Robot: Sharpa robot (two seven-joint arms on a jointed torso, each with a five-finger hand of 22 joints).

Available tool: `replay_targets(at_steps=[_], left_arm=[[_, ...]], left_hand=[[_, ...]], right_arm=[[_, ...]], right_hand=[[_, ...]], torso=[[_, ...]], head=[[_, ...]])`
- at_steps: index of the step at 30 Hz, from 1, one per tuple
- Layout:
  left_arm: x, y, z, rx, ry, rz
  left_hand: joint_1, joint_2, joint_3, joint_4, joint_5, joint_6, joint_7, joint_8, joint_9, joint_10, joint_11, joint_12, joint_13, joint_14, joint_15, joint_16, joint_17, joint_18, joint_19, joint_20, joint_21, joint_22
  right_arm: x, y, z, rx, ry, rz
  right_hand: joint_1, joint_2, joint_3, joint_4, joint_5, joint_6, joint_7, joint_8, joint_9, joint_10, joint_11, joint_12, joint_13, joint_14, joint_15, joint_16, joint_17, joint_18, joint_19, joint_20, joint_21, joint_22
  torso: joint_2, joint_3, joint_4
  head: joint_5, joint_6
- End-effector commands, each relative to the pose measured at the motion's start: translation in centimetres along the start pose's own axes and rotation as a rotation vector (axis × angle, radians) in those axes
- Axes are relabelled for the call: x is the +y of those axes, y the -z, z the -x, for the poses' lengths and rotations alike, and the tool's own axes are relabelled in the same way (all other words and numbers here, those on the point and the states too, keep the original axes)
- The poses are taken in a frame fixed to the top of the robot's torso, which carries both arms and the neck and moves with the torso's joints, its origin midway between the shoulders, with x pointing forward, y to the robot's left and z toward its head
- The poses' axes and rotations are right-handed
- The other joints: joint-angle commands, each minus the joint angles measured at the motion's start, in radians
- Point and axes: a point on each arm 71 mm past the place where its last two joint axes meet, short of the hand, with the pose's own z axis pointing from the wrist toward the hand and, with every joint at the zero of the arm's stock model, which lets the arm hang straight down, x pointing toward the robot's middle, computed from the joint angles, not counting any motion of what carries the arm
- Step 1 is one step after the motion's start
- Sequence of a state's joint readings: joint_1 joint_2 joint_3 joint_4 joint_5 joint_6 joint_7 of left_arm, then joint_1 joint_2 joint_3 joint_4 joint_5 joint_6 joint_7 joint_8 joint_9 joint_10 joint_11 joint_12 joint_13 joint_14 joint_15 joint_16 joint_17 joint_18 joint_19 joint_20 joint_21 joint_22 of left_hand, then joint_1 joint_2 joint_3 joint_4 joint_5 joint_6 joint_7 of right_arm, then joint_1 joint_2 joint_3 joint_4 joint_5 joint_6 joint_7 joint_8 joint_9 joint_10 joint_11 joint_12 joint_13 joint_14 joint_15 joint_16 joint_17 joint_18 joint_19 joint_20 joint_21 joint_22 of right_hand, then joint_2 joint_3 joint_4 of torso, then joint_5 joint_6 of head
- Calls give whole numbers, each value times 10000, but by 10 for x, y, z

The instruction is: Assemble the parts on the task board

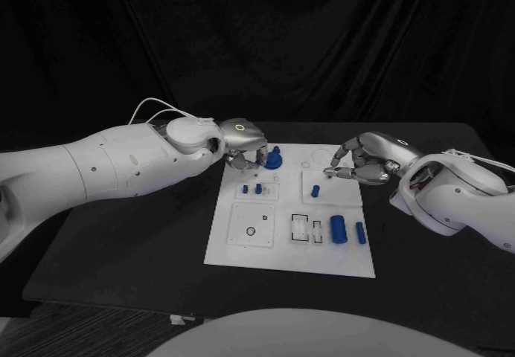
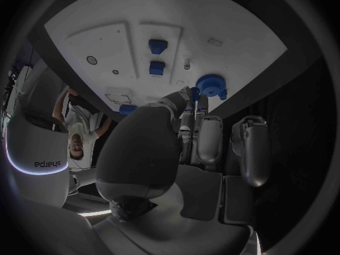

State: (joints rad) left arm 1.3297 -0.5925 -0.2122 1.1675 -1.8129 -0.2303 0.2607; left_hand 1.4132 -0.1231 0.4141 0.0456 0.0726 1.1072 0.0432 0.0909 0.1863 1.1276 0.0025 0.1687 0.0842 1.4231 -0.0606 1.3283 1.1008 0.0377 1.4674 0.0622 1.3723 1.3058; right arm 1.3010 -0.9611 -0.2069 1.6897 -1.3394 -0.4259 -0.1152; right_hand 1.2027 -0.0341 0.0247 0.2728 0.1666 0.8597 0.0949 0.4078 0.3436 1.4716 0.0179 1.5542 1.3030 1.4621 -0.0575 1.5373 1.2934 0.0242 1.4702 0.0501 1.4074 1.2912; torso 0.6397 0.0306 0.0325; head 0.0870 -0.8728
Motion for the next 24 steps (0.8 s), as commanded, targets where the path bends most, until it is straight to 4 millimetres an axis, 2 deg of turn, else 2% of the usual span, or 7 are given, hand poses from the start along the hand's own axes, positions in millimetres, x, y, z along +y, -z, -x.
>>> replay_targets(at_steps=[1, 16, 24], left_arm=[[0, -1, -4, 206, 60, 37], [-4, -3, -17, 436, 235, 54], [-6, -4, -19, 489, 274, 26]], left_hand=[[73, 23, -40, 42, -136, -95, 25, -3, -132, 255, -57, -52, 26, 211, -86, 68, -26, 95, 47, -97, -76, 2019], [37, 18, -59, 86, -144, -125, 42, -30, -146, 247, -38, -86, 19, 196, -78, 50, -57, 101, 34, -98, -105, 2012], [14, 17, -70, 111, -146, -132, 52, -39, -151, 247, -29, -99, 16, 190, -73, 43, -68, 101, 33, -99, -108, 2012]], right_arm=[[-1, 1, -1, 33, 11, -86], [-1, 0, -2, 70, 11, -73], [-1, 0, -2, 87, 13, -77]], right_hand=[[72, 39, -100, -20, 120, 59, -40, 196, 148, 992, -24, 166, 2678, 931, 56, -84, 2040, 233, 244, 64, -181, 2163], [84, 44, -107, -12, 108, 60, -42, 197, 146, 992, -26, 166, 2678, 926, 54, -97, 2017, 237, 237, 64, -198, 2157], [84, 44, -107, -12, 108, 60, -42, 197, 146, 992, -26, 166, 2678, 926, 54, -97, 2017, 237, 237, 64, -198, 2157]], torso=[[27, -33, -6], [20, -17, -17], [11, -14, 2]], head=[[-9, 2], [-18, 2], [-26, 2]])
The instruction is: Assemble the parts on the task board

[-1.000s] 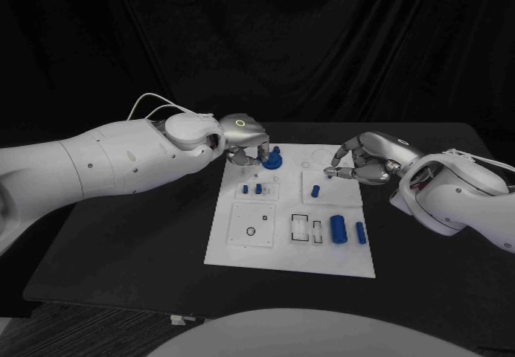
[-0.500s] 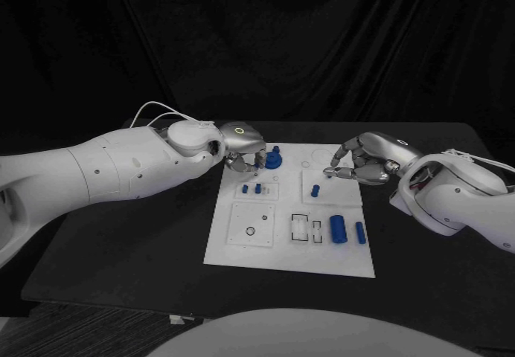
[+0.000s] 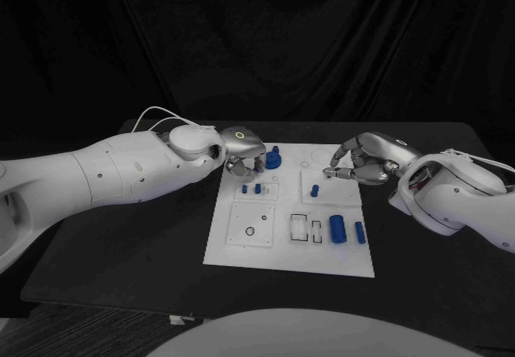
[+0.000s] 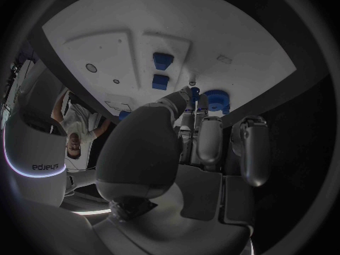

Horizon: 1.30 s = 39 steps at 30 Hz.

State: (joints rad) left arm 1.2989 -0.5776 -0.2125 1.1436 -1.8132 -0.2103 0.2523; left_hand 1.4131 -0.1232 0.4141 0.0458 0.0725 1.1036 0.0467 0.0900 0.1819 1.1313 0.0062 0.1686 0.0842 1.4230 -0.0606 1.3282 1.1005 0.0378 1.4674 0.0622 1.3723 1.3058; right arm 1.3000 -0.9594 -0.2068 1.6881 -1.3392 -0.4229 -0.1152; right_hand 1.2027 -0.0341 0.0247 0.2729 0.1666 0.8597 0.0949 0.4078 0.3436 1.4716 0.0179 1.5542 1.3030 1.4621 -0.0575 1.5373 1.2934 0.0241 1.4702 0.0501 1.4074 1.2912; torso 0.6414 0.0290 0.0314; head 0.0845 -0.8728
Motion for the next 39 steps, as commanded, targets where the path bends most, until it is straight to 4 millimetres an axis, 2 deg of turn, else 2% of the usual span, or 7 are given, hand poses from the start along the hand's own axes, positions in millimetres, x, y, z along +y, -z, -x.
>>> replay_targets(at_steps=[1, 7, 21, 39], left_arm=[[-2, -1, -2, 101, 39, -66], [-2, -1, -3, 172, 61, -47], [-2, 0, -6, 358, 137, -35], [-4, -3, -16, 501, 238, -41]], left_hand=[[15, 17, -70, 110, -146, -96, 17, -30, -107, 209, -66, -99, 16, 191, -74, 43, -66, 101, 33, -99, -107, 2012], [5, 18, -77, 125, -149, -107, 19, -40, -112, 225, -67, -101, 19, 183, -70, 32, -86, 105, 23, -98, -128, 2006], [-12, 16, -90, 150, -152, -132, 24, -60, -122, 252, -61, -104, 23, 170, -66, 18, -111, 108, 15, -98, -147, 2002], [-16, 22, -94, 168, -142, -168, 20, -87, -136, 263, -62, -118, 24, 146, -63, -16, -171, 115, -3, -97, -184, 1992]], right_arm=[[-1, 0, -1, 50, 13, -74], [0, 0, -1, 51, 11, -69], [0, 0, -2, 88, 12, -73], [0, -1, -3, 146, 15, -112]], right_hand=[[84, 44, -107, -12, 108, 60, -42, 197, 146, 992, -26, 166, 2678, 926, 54, -97, 2017, 237, 237, 64, -197, 2157], [84, 44, -107, -12, 108, 60, -42, 197, 146, 992, -26, 166, 2678, 926, 54, -97, 2017, 237, 237, 64, -197, 2157], [101, 51, -116, -3, 102, 61, -43, 197, 143, 992, -28, 166, 2678, 923, 52, -102, 2009, 241, 230, 62, -217, 2151], [111, 57, -118, -1, 102, 60, -44, 196, 141, 992, -28, 166, 2678, 921, 52, -108, 1999, 242, 229, 61, -220, 2150]], torso=[[-7, 3, 10], [6, -6, 11], [-3, 8, 2], [2, 6, 4]], head=[[-8, 2], [-19, 2], [-24, 2], [-28, 2]])
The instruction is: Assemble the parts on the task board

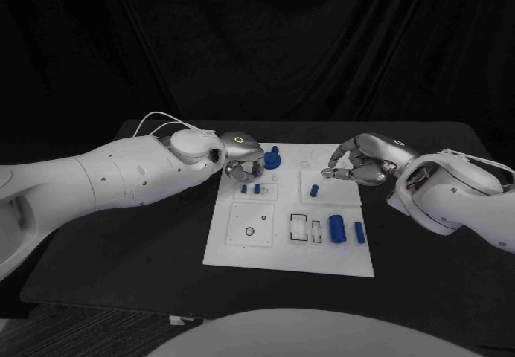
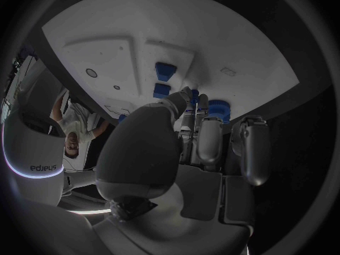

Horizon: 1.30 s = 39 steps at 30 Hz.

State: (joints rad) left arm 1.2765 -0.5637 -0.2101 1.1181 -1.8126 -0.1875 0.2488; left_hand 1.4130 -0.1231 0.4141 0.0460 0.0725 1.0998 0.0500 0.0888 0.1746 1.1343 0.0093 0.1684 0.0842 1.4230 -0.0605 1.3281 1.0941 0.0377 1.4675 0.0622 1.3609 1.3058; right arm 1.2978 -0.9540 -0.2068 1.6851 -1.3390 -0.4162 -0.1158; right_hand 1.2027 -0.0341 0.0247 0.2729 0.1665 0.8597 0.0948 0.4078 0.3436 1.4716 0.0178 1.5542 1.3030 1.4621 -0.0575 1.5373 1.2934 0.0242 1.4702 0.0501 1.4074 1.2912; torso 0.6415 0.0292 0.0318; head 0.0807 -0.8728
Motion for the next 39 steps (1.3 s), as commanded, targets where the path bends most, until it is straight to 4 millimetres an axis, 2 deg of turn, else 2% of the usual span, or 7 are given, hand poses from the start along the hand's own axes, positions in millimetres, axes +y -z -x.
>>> replay_targets(at_steps=[1, 11, 15, 18, 21, 29, 39], left_arm=[[-3, -1, -4, 141, 46, -137], [-3, -2, -5, 121, 43, -91], [-1, -2, -6, 185, 58, -1], [0, -1, -6, 163, 53, 58], [2, 1, -6, 11, 16, 115], [8, 12, -2, -940, -192, 303], [29, 37, 11, -1747, -512, 933]], left_hand=[[-13, 24, -92, 167, -142, -132, -13, -77, -64, 238, -95, -116, 25, 145, -63, -17, -111, 115, -2, -97, -67, 1993], [10, -13, -100, 213, -139, -475, -130, -247, -163, 111, -138, -269, -2, 1, -81, -219, -440, 149, -89, -91, -247, 1945], [-116, -230, -156, 350, -140, -1493, -467, -279, -416, -460, -21, -617, -84, -110, -16, -354, -642, 188, -196, -80, -475, 1890], [-165, -296, -205, 396, -140, -1793, -636, -268, -491, -787, 60, -752, -108, -143, 46, -375, -672, 200, -234, -55, -561, 1870], [-213, -336, -503, 444, -162, -2497, -884, -250, -654, -1633, 194, -929, -85, -262, 135, -439, -785, 246, -345, 2, -817, 1811], [-123, -317, -751, 432, -175, -2722, -1015, -236, -709, -1939, 234, -792, -15, -190, 134, -316, -608, 255, -342, 19, -869, 1804], [60, -267, -778, 439, -207, -2516, -999, -120, -673, -1913, 182, -590, 54, -104, 107, -256, -533, 257, -314, 3, -889, 1802]], right_arm=[[-1, 0, -1, 56, 16, -122], [-1, 1, -2, 97, 15, -142], [-1, 1, -2, 99, 14, -155], [-1, 1, -2, 94, 13, -159], [-2, 1, -1, 85, 13, -170], [-4, 3, 0, 46, 13, -236], [-8, 11, 10, -495, 23, -308]], right_hand=[[111, 57, -118, -1, 102, 60, -43, 196, 141, 992, -28, 166, 2678, 921, 52, -108, 1999, 241, 229, 62, -219, 2150], [111, 57, -118, -1, 102, 60, -43, 196, 141, 992, -28, 166, 2678, 921, 52, -108, 1999, 241, 229, 62, -219, 2150], [125, 71, -119, 3, 102, 62, -44, 197, 140, 992, -29, 166, 2678, 923, 50, -102, 2009, 243, 226, 61, -228, 2147], [125, 71, -119, 3, 102, 62, -44, 197, 140, 992, -29, 166, 2678, 923, 50, -102, 2009, 243, 226, 61, -228, 2147], [125, 71, -119, 3, 102, 62, -44, 197, 140, 992, -29, 166, 2678, 923, 50, -102, 2009, 243, 226, 61, -228, 2147], [129, 70, -122, 2, 101, 61, -44, 197, 139, 992, -29, 166, 2678, 922, 50, -106, 2002, 243, 226, 60, -229, 2147], [171, 46, -132, -16, 110, 59, -46, 195, 136, 992, -31, 166, 2678, 919, 49, -112, 1992, 245, 222, 59, -239, 2144]], torso=[[1, 0, 0], [2, 0, -3], [4, 1, 1], [1, 0, 1], [-4, -5, -2], [-4, -7, 1], [-11, -34, 20]], head=[[11, 2], [19, 2], [20, 2], [15, 2], [29, 2], [54, 2], [83, 2]])
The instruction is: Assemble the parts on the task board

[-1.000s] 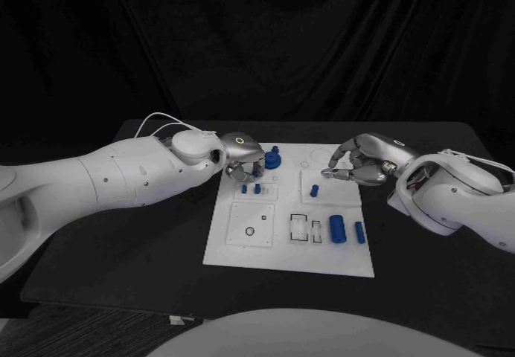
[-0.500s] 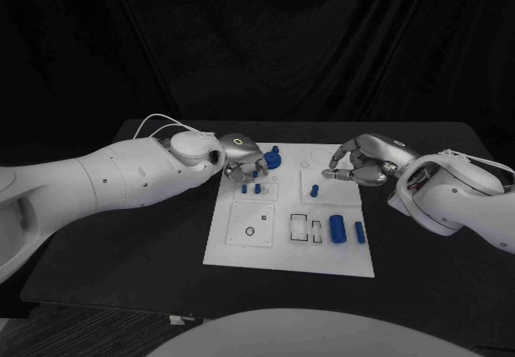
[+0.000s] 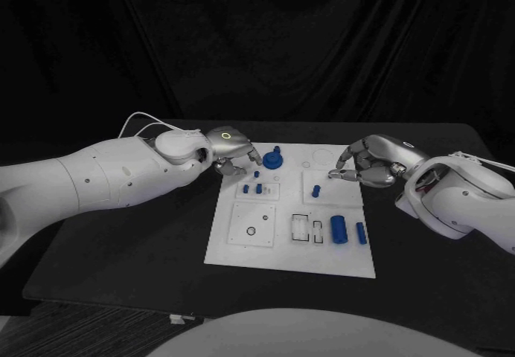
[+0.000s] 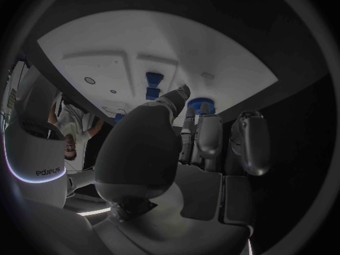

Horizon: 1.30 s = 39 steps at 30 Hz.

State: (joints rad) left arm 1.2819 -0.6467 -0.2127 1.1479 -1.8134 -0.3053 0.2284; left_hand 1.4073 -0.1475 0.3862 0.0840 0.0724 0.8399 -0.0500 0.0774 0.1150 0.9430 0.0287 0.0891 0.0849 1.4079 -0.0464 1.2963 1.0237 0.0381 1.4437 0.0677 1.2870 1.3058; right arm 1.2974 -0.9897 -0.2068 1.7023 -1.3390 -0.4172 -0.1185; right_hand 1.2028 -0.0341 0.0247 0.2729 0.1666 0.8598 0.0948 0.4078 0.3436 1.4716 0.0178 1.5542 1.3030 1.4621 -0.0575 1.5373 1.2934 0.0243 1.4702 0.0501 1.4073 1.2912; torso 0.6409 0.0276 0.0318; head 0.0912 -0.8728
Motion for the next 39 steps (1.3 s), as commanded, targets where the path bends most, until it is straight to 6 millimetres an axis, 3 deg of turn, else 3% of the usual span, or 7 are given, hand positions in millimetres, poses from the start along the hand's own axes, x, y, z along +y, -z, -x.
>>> replay_targets(at_steps=[1, 14, 15, 17, 23, 28, 39], left_arm=[[11, 9, 15, -897, -301, 290], [40, 62, 52, -3646, 1930, 894], [41, 67, 54, -3988, 2372, 795], [43, 74, 57, -4570, 3275, 594], [48, 92, 53, -6020, 8215, -345], [41, 98, 37, -6710, 12159, -1230], [20, 103, 13, -6591, 15304, -2383]], left_hand=[[130, -22, -499, 68, -211, 131, 5, 14, -68, 14, -28, 238, 58, 59, -41, 75, 195, 249, -66, -56, -137, 1806], [232, -126, -310, 407, -154, 573, 391, 92, -46, -315, 134, 1014, 386, -248, 36, -57, -3, 370, -459, -43, -943, 1613], [221, -119, -300, 465, -99, 644, 495, 112, -40, -387, 194, 1115, 433, -414, 81, -207, -258, 402, -573, -7, -1148, 1564], [72, -100, -347, 704, 365, 1031, 744, 243, 6, -356, 279, 1575, 641, -232, 147, 149, 303, 376, -499, 69, -1003, 1619], [-622, 262, -1458, 1944, 2250, 1301, 1231, 90, -76, -2078, 979, 2955, 1347, -5647, 1115, -3873, -4361, 1071, -5055, 697, -7370, 164], [-1339, 1011, -2840, 1970, 2833, 538, 1352, -109, -311, -4796, 774, 2804, 837, -9691, 2248, -7414, -6647, 394, -9346, 1188, -10596, -1139], [-2176, 2119, -5153, 2088, 1694, -2840, 740, -272, -638, -8646, -429, 1238, -488, -13832, 1595, -12230, -10041, 459, -13409, 1732, -12440, -6843]], right_arm=[[0, 2, 10, -544, 56, -85], [4, -7, 66, -2122, 1244, 325], [4, -8, 68, -2152, 1447, 427], [5, -11, 71, -2122, 1941, 622], [3, -16, 62, -1441, 3766, 974], [2, -22, 48, -804, 4836, 1061], [-6, -32, 12, 470, 5313, 918]], right_hand=[[233, 30, -131, -41, 130, 68, -49, 199, 135, 992, -33, 166, 2678, 918, 47, -116, 1984, 248, 217, 58, -254, 2139], [961, -4, -144, -125, 749, 143, -108, 126, 34, 435, -118, -370, 1976, 694, -57, -790, 862, 318, 112, -31, -582, 2033], [1942, -112, 411, -528, 3657, 70, 96, 17, -26, -1232, -121, -2231, 76, 685, -178, -843, 788, 360, 76, -202, -666, 2007], [2519, -272, 1061, -731, 4004, 216, -103, -2, -52, -3106, -188, -5270, -2684, 676, -137, -911, 677, 356, 44, -130, -799, 1966], [2891, -1117, 2676, -567, 1715, 447, 28, -461, -262, -5178, 138, -10502, -7016, 494, 55, -1385, -57, 506, -244, 71, -1635, 1701], [2767, -1591, 3115, -522, 1228, 34, -62, -1075, -514, -5879, 221, -11650, -8006, 344, -10, -1650, -450, 608, -444, 5, -2163, 1539], [2427, -1919, 2969, -611, 1403, -69, -62, -2057, -1037, -6537, 293, -12476, -9114, 224, 35, -1884, -830, 696, -568, 37, -2773, 1362]], torso=[[-9, -19, 22], [-12, -30, 16], [-10, -34, 18], [-7, -43, 18], [-53, -106, 61], [-96, -211, 110], [-165, -469, 269]], head=[[-35, 2], [-201, 2], [-231, 2], [-274, 2], [-448, 2], [-566, 2], [-989, 2]])
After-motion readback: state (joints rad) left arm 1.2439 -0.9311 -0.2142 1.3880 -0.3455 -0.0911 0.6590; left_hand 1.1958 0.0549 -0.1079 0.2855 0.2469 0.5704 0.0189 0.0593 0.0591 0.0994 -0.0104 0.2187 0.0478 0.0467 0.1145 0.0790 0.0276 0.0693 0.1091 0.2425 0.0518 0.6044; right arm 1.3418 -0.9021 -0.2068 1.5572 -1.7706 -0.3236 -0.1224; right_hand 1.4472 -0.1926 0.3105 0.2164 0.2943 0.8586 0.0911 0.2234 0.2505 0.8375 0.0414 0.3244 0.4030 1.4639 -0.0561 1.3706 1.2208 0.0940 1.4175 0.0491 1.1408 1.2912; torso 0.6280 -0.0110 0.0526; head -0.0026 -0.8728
